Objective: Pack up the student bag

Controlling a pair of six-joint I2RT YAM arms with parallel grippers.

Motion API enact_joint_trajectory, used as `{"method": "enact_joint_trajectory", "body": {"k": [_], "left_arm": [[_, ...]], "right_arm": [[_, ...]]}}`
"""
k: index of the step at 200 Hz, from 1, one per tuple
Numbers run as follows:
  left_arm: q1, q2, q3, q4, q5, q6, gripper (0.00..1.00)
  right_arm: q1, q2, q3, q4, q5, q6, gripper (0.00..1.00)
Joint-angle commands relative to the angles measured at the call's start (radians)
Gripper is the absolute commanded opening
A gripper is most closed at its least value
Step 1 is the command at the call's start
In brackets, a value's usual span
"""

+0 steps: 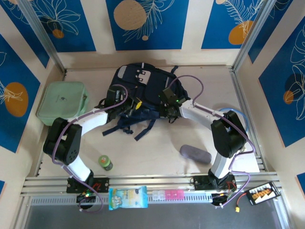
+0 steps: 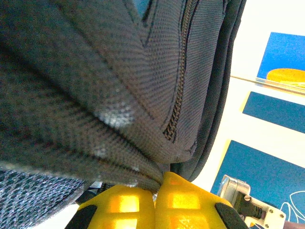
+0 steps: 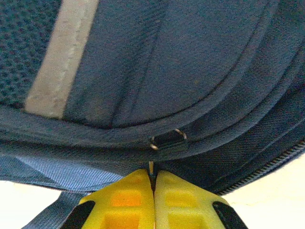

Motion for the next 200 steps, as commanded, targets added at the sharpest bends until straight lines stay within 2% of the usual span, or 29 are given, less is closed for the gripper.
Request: {"method": "enact_joint_trajectory", "body": {"k": [1,20,39,80,104,134,153,174,200], "left_arm": [[0.025,-0.028,-0.004,0.022,-0.013,0.04,0.0],[0.024,-0.029,-0.003,0.003,-0.009,0.055,0.0],[0.024,-0.026,0.0,-0.004,-0.008,0.069,0.0],[0.035,0.024,0.04,-0.045,0.001,0.148,0.0],[0.077,0.108,0.122,-0.118,0.034,0.314,0.0],[0.108,0.22,0.294,-0.303,0.062,0.573,0.19],[0.113,0.224,0.345,-0.376,0.014,0.651,0.26],[0.126,0.158,0.35,-0.441,-0.084,0.714,0.38],[0.142,0.044,0.336,-0.544,-0.221,0.777,0.49]], "right_arm": [[-0.062,-0.04,-0.038,-0.063,0.124,0.006,0.06],[-0.125,-0.063,-0.063,-0.074,0.126,0.024,0.06],[-0.143,-0.078,-0.061,-0.081,0.127,0.008,0.06],[-0.076,-0.141,-0.053,-0.049,0.084,-0.072,0.0],[-0.028,-0.199,-0.057,-0.007,-0.022,-0.121,0.0],[0.017,-0.253,-0.071,0.074,-0.232,-0.146,0.0],[0.048,-0.243,-0.064,0.112,-0.327,-0.124,0.0],[0.078,-0.202,-0.043,0.155,-0.367,-0.102,0.0],[0.095,-0.155,0.002,0.146,-0.328,-0.079,0.0]]}}
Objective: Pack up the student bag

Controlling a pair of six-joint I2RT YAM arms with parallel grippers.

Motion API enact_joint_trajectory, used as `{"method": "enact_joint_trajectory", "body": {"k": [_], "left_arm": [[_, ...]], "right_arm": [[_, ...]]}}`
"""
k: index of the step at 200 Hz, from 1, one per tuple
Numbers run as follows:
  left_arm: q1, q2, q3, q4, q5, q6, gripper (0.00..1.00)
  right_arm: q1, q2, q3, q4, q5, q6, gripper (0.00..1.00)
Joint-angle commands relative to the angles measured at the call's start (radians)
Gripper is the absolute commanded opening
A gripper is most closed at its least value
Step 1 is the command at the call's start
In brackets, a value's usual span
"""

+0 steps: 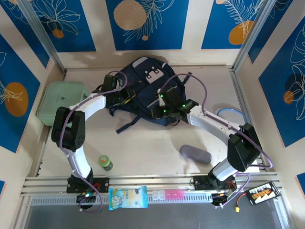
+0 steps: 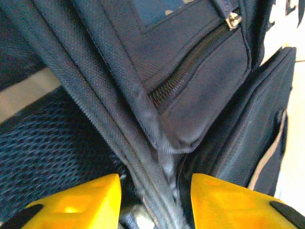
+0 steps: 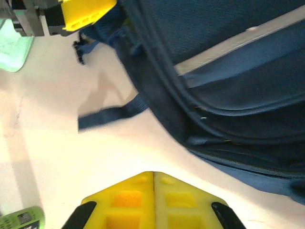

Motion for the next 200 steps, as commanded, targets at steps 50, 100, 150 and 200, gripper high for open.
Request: {"method": "enact_joint_trajectory", "body": {"k": [50,100,150,200], "left_arm": [[0.013,-0.316,-0.145,-0.085,-0.071,0.075,0.59],[-0.124,-0.326,-0.244,0.054,0.016,-0.045,0.61],[-0.287,-0.177,-0.037,-0.095,-0.098,0.203,0.58],[-0.461,0.078,0.356,-0.491,-0.453,0.827,0.66]], "right_arm": [[0.047,0.124,0.129,-0.119,0.171,0.032,0.22],[-0.014,0.09,0.071,-0.093,0.163,0.214,0.45],[-0.195,-0.034,-0.118,-0.005,0.038,0.354,0.49],[-0.337,-0.176,-0.261,0.007,0.035,0.41,0.51]]}}
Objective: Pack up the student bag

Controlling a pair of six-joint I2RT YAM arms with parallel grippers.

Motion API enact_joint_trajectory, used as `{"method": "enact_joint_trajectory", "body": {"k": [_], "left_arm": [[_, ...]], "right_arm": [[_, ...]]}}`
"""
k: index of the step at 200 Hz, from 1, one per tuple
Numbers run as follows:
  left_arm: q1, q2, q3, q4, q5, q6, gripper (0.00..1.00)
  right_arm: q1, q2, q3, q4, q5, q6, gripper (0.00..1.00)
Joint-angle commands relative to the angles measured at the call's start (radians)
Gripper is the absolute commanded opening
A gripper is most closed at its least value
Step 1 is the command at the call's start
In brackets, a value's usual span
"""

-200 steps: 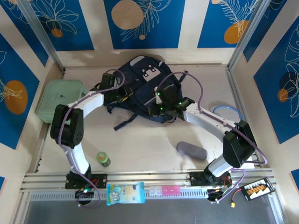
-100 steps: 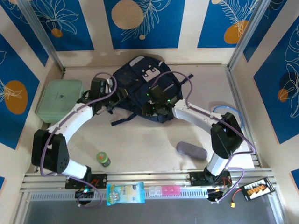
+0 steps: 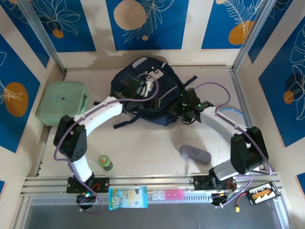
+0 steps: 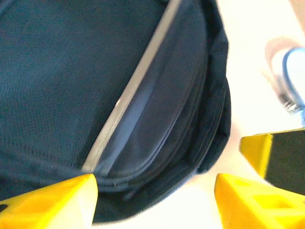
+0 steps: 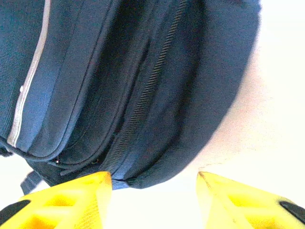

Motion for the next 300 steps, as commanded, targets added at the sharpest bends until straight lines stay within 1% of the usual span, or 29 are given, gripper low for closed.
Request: {"method": "enact_joint_trajectory", "body": {"k": [1,19,28,41,63,82,113,163,179,198,220,224,226,261,285,300], "left_arm": [[-0.068,0.118,0.166,-0.258,-0.225,0.378,0.66],[-0.115,0.229,0.282,-0.348,-0.351,0.497,0.64],[-0.133,0.271,0.328,-0.38,-0.384,0.544,0.63],[-0.151,0.316,0.371,-0.397,-0.422,0.578,0.59],[-0.159,0.367,0.422,-0.403,-0.415,0.602,0.55],[-0.16,0.409,0.458,-0.411,-0.433,0.612,0.52],[-0.16,0.469,0.514,-0.43,-0.506,0.624,0.46],[-0.162,0.492,0.537,-0.434,-0.543,0.631,0.42],[-0.161,0.483,0.548,-0.435,-0.545,0.613,0.32],[-0.16,0.45,0.565,-0.431,-0.523,0.579,0.2],[-0.154,0.387,0.578,-0.413,-0.458,0.532,0.06],[-0.152,0.373,0.578,-0.41,-0.441,0.522,0.01],[-0.151,0.367,0.578,-0.407,-0.433,0.516,0.0],[-0.128,0.269,0.577,-0.379,-0.302,0.445,0.0],[-0.113,0.219,0.571,-0.355,-0.206,0.4,0.0],[-0.1,0.203,0.573,-0.344,-0.143,0.368,0.0]], "right_arm": [[-0.052,-0.07,-0.049,0.018,-0.038,0.054,0.51],[-0.096,-0.105,-0.08,0.016,-0.044,0.069,0.52],[-0.116,-0.124,-0.097,0.019,-0.047,0.08,0.52],[-0.142,-0.151,-0.123,0.025,-0.049,0.097,0.52],[-0.178,-0.194,-0.167,0.032,-0.05,0.119,0.52],[-0.198,-0.218,-0.187,0.032,-0.052,0.13,0.52],[-0.203,-0.234,-0.195,0.032,-0.052,0.132,0.52],[-0.203,-0.228,-0.196,0.037,-0.058,0.134,0.52],[-0.2,-0.227,-0.194,0.038,-0.057,0.125,0.52],[-0.183,-0.228,-0.188,0.05,-0.055,0.097,0.52],[-0.148,-0.233,-0.182,0.078,-0.044,0.061,0.52],[-0.143,-0.234,-0.182,0.084,-0.042,0.056,0.52],[-0.14,-0.235,-0.182,0.087,-0.041,0.054,0.52],[-0.101,-0.243,-0.197,0.164,-0.053,0.016,0.51],[-0.072,-0.246,-0.215,0.236,-0.086,-0.02,0.51],[-0.043,-0.244,-0.214,0.28,-0.109,-0.056,0.49]]}}
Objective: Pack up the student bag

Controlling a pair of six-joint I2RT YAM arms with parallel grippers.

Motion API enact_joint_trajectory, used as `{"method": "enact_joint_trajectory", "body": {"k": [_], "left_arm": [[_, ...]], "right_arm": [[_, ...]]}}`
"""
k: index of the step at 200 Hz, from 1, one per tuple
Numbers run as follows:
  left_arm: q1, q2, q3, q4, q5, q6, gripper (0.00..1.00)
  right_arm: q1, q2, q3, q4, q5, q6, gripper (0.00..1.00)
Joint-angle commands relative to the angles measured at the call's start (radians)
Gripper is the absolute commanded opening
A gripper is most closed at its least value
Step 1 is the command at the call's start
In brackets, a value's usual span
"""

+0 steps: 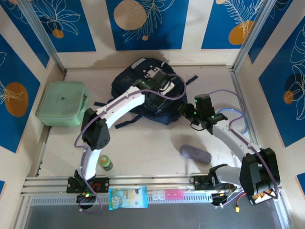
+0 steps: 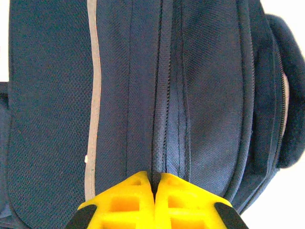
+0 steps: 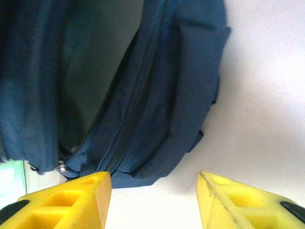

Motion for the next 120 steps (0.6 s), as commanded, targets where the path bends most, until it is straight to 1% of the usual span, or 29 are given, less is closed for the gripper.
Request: {"method": "enact_joint_trajectory", "body": {"k": [1,14,35,59,74,93,120], "left_arm": [[0.008,-0.081,0.037,0.066,0.158,-0.078,0.0],[0.02,-0.086,0.041,0.073,0.218,-0.107,0.0],[0.039,-0.087,0.043,0.085,0.276,-0.15,0.0],[0.057,-0.083,0.043,0.092,0.332,-0.183,0.0],[0.063,-0.079,0.043,0.092,0.347,-0.188,0.0],[0.068,-0.076,0.042,0.089,0.358,-0.193,0.0],[0.088,-0.071,0.04,0.084,0.394,-0.212,0.0]], "right_arm": [[0.038,-0.021,-0.015,0.103,-0.055,-0.075,0.49],[0.078,-0.018,-0.008,0.13,-0.055,-0.115,0.48],[0.145,0.001,0.015,0.151,-0.039,-0.185,0.47],[0.225,0.061,0.064,0.15,0.022,-0.305,0.42],[0.27,0.115,0.093,0.156,0.076,-0.374,0.39],[0.302,0.182,0.121,0.162,0.127,-0.414,0.36],[0.308,0.23,0.123,0.204,0.186,-0.403,0.36]]}}
